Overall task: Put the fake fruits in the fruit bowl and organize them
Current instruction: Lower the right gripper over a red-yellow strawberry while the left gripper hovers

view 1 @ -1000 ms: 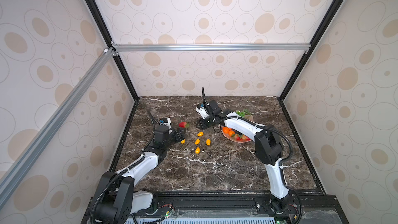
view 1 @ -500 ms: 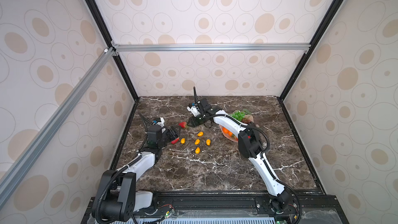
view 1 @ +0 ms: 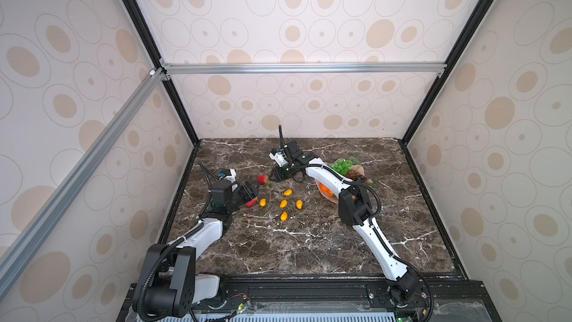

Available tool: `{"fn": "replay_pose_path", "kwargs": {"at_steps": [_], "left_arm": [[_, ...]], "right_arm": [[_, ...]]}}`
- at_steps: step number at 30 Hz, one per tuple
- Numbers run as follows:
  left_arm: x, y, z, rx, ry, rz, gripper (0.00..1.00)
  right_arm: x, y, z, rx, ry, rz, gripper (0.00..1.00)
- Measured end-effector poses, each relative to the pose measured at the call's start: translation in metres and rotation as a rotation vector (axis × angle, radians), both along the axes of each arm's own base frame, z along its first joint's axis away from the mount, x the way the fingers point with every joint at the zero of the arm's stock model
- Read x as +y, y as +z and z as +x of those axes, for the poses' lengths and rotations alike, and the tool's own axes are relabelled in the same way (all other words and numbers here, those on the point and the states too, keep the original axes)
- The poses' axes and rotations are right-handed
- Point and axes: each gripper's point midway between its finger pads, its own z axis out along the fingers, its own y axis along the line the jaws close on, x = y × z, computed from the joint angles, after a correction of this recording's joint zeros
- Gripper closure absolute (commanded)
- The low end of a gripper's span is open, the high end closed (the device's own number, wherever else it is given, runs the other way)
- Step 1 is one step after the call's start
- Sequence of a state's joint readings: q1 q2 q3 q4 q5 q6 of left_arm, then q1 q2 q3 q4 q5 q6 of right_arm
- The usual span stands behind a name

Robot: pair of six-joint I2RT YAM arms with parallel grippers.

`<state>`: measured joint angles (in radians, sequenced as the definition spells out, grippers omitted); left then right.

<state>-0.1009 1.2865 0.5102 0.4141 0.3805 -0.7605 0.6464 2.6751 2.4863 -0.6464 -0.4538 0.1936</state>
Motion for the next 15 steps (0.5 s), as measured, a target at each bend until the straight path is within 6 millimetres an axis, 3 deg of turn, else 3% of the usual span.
{"fn": "replay_pose_path", "kwargs": {"at_steps": [7, 15], "left_arm": [[0.0, -0.0011, -0.0007, 0.002, 0.001, -0.002, 0.24], [-0.0003, -0.0008, -0.0007, 0.001, -0.001, -0.003, 0.24]], "right_arm": [[0.0025, -0.0103, -0.0027, 0.031, 0.008, 0.007, 0.62], [0.0056, -0.0086, -0.0033, 0.044, 0.009, 0.025, 0.66]]}}
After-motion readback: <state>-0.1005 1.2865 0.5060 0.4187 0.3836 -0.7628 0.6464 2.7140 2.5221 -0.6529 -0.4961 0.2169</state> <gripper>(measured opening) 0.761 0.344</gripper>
